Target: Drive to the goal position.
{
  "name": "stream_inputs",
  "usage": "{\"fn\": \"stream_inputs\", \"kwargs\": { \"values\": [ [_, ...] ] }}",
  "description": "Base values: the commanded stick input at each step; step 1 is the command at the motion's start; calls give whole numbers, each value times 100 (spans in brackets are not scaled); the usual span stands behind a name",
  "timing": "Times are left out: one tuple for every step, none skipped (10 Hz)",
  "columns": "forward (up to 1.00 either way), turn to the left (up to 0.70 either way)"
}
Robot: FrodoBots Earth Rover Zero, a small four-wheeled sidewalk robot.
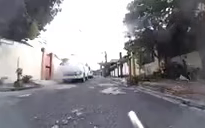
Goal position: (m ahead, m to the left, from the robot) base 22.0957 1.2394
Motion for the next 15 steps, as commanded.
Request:
{"fn": "stream_inputs", "kwargs": {
  "values": [
    [85,-32],
    [85,-34],
    [85,-34],
    [85,-12],
    [85,-2],
    [85,0],
    [85,0],
    [85,0],
    [85,0],
    [85,0],
    [85,0],
    [85,0],
    [85,0],
    [85,0],
    [85,0]
  ]
}}
